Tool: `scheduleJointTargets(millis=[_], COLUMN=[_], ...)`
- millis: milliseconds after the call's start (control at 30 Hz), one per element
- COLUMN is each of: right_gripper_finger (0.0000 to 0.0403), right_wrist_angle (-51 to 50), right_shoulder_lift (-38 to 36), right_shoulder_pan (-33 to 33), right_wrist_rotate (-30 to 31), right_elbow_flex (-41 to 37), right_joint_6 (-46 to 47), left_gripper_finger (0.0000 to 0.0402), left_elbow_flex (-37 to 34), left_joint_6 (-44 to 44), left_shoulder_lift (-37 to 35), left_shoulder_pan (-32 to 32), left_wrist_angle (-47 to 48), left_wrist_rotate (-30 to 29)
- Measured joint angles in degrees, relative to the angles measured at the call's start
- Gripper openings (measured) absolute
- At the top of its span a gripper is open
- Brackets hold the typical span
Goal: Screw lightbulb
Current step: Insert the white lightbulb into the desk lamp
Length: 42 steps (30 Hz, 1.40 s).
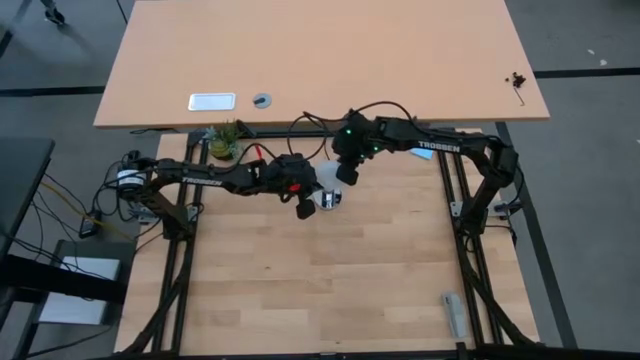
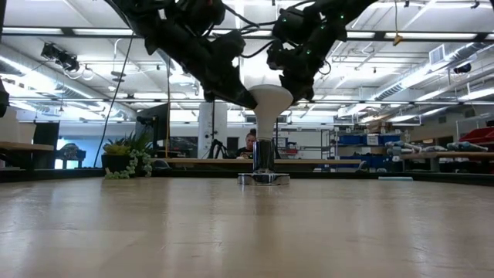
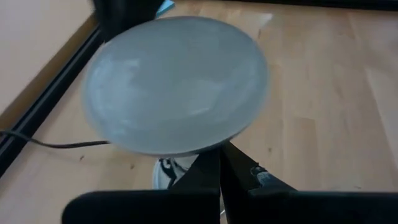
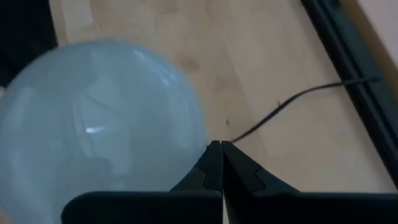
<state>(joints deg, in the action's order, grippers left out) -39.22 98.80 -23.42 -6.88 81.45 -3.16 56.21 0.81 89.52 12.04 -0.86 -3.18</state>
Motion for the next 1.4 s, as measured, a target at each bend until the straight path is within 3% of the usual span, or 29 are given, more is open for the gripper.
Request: scheduleJointTargets(millis=[367,767,1167,1400], right_gripper_finger=[0.0007,0.0007,0.0007,0.0007], right_wrist_angle=[-0.95,3.22,5.65,5.14], right_shoulder_lift=[-0.99,-1.10,-3.74,-3.34], right_shoulder_pan=[0.59,0.31,0.00,0.13], right_wrist_rotate=[2.91,5.75,6.87,5.36], right_elbow_flex=[-0.09,-0.09,-0.07,-0.15], right_joint_6=[1.03,1.87,1.63,1.16], left_gripper_finger=[0.0000,0.0000,0.0000,0.0000], left_elbow_flex=[-0.08,-1.44,-2.12,-2.12], left_joint_6=[-1.22,-1.24,-1.04,-0.89], left_shoulder_lift=[-0.54,-7.31,-7.60,-2.93], left_shoulder_pan=[2.00,1.16,-3.58,-3.66], left_wrist_angle=[3.13,10.16,-0.14,-2.85], left_wrist_rotate=[-1.59,-1.64,2.39,4.59])
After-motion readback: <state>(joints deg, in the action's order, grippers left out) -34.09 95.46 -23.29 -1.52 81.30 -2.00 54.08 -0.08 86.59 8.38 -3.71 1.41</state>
